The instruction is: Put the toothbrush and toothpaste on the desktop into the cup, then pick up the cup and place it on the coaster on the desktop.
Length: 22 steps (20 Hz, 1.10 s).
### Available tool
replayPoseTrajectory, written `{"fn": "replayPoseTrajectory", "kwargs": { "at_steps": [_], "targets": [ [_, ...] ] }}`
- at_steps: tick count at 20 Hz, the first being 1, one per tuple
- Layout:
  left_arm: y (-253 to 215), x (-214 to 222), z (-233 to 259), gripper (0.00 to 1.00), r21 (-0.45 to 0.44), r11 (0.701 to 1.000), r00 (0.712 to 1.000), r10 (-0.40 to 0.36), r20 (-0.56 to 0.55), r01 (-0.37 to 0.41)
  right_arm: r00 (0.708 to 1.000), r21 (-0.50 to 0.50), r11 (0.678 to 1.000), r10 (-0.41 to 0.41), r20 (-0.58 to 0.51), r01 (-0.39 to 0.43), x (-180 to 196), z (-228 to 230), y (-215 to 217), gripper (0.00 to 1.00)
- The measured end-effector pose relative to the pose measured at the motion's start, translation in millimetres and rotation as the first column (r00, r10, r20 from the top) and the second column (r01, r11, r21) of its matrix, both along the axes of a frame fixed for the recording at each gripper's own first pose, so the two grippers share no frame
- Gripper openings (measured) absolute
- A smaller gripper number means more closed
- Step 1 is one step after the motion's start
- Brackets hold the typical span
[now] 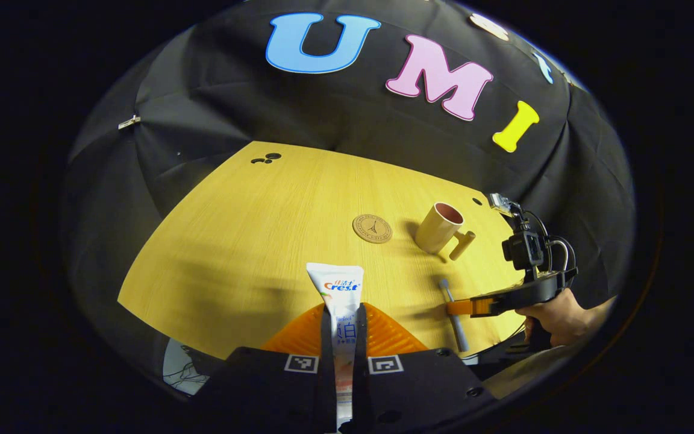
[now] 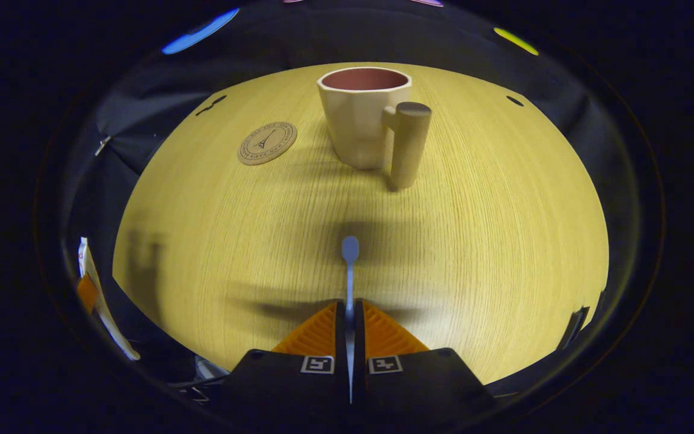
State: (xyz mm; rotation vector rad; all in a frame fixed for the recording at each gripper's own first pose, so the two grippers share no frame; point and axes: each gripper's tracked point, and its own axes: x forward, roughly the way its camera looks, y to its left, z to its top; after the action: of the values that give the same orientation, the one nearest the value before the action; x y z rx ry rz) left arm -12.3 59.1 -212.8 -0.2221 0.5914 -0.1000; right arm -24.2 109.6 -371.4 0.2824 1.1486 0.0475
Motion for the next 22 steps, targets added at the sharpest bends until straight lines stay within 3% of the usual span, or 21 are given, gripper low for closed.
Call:
{"fn": "replayPoseTrajectory", "kwargs": {
  "at_steps": [2,5,13,22],
  "targets": [
    [-2,3,1,0.16,0.001,1.0,1.0,-0.002,0.007,0.002,0.999,0.067,0.998,-0.023,0.026,0.022,0,1,0,0.06],
    [-7,8,8,0.15,-0.001,1.0,1.0,-0.008,0.022,0.008,0.996,0.128,0.991,0.016,0.093,-0.028,-3,10,2,0.06],
    [-46,36,38,0.15,-0.004,0.998,0.993,-0.069,0.092,0.07,0.949,0.317,0.946,-0.035,0.314,-0.07,23,92,0,0.06],
    [-113,90,96,0.15,-0.024,0.983,0.959,-0.171,0.225,0.181,0.853,0.293,0.941,-0.008,0.521,-0.17,31,166,-42,0.06]
  ]
}}
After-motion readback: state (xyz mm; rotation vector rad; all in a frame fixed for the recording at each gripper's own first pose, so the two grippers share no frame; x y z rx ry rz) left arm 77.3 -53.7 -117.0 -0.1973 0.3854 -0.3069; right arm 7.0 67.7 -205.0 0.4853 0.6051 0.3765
